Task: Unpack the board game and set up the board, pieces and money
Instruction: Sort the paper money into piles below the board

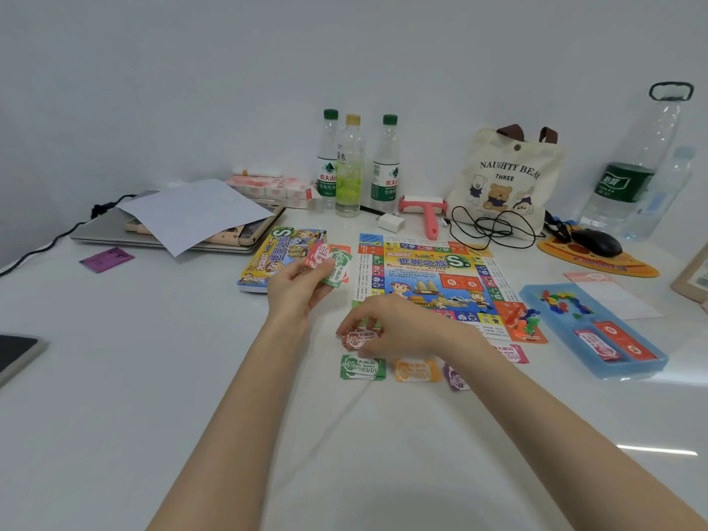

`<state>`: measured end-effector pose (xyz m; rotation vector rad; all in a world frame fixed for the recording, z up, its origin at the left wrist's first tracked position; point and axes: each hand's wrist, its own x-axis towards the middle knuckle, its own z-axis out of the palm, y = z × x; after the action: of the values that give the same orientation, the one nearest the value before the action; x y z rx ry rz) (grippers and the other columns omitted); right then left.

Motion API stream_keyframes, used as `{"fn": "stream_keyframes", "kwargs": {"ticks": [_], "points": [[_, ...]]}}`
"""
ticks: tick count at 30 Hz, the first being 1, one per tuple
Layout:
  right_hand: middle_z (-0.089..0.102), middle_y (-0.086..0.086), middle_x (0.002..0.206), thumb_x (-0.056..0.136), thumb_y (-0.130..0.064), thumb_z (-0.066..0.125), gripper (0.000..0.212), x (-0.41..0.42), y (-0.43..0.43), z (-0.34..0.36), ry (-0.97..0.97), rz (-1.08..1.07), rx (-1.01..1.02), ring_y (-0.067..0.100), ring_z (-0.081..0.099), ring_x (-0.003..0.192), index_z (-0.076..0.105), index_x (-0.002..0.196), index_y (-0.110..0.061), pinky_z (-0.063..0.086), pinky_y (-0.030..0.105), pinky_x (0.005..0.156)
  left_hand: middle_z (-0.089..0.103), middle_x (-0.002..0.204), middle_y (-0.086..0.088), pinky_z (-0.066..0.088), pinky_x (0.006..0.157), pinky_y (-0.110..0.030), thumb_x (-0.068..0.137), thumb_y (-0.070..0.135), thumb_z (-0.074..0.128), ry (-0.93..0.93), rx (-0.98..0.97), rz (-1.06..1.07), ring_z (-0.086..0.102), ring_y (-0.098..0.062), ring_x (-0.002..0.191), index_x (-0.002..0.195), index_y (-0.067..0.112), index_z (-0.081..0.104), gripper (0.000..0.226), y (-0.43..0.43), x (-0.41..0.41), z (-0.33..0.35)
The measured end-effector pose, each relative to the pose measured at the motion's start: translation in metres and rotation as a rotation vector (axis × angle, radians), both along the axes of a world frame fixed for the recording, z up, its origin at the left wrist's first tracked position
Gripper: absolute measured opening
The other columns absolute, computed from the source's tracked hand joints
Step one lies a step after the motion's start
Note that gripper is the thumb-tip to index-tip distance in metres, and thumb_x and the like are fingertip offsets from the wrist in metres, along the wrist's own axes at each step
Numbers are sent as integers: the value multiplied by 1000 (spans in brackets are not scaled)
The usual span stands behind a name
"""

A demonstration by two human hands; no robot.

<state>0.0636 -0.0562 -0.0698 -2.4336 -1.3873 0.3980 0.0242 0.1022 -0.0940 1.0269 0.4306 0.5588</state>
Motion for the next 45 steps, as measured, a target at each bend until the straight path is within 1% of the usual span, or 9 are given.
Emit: {"fn": "stream_keyframes", "kwargs": {"ticks": [5, 10, 14, 22, 26, 33, 36, 39, 45], "points": [[50, -26, 90, 85, -20, 68, 29, 1, 1, 0, -2, -7, 7, -3, 49, 87, 69, 112, -32, 36, 6, 71, 70, 84, -4, 57, 62, -18, 83, 2, 70, -2, -7, 4, 68, -7, 66, 104, 1, 65, 22, 0, 0, 1], [48, -25, 84, 85, -20, 69, 28, 3, 3, -2, -12, 2, 12, -6, 48, 78, 70, 112, -26, 35, 4, 63, 73, 72, 2, 57, 62, -19, 82, 1, 71, 2, -12, 3, 69, -7, 66, 101, 3, 66, 19, 1, 0, 1], [52, -20, 94, 86, -21, 68, 28, 2, 3, -3, -19, 1, 35, 4, 52, 89, 70, 113, -26, 37, 6, 67, 72, 74, 1, 57, 62, -19, 82, 1, 71, 3, -7, 3, 69, -6, 65, 101, 2, 66, 20, 0, -1, 1], [65, -12, 113, 85, -20, 69, 31, 2, 0, -5, -13, 2, 71, 5, 57, 100, 68, 116, -26, 43, 14, 83, 71, 79, -1, 57, 62, -18, 83, 2, 70, 12, 21, 6, 68, -7, 66, 103, 2, 67, 20, 0, -1, 1], [65, -12, 112, 87, -19, 67, 28, 1, 2, -7, -31, 15, 85, 1, 54, 95, 69, 114, -24, 40, 7, 79, 70, 78, -1, 56, 61, -17, 83, 2, 70, 12, 20, -3, 68, -6, 66, 102, 2, 66, 19, 0, -2, 1], [64, -10, 112, 85, -25, 69, 26, 2, -1, -8, -43, -2, 112, 5, 57, 101, 69, 111, -28, 46, 23, 87, 72, 80, -2, 56, 62, -18, 82, 3, 71, 9, 7, -33, 69, -8, 68, 104, 1, 66, 23, 0, -3, 1], [65, -17, 105, 84, -32, 68, 20, 6, -6, -5, -25, -103, 231, 4, 58, 93, 70, 104, -33, 48, 23, 78, 73, 82, -3, 56, 62, -19, 82, 4, 71, 0, -18, -89, 70, -9, 69, 102, 3, 67, 20, -3, -3, 3], [68, -19, 88, 85, -25, 67, 7, 11, -10, -2, 38, -293, 449, 1, 60, 77, 72, 89, -28, 44, 14, 65, 75, 81, -3, 58, 65, -20, 82, 2, 70, -22, -53, -150, 71, -10, 70, 94, 6, 68, 13, -10, -4, 6], [69, -10, 83, 85, -30, 70, 8, 15, -16, 0, 198, -529, 754, 3, 62, 76, 70, 86, -23, 50, 21, 71, 74, 89, -3, 58, 66, -19, 80, 5, 73, 27, -12, -280, 71, -10, 74, 101, 7, 68, 22, -23, -2, 8]]}}
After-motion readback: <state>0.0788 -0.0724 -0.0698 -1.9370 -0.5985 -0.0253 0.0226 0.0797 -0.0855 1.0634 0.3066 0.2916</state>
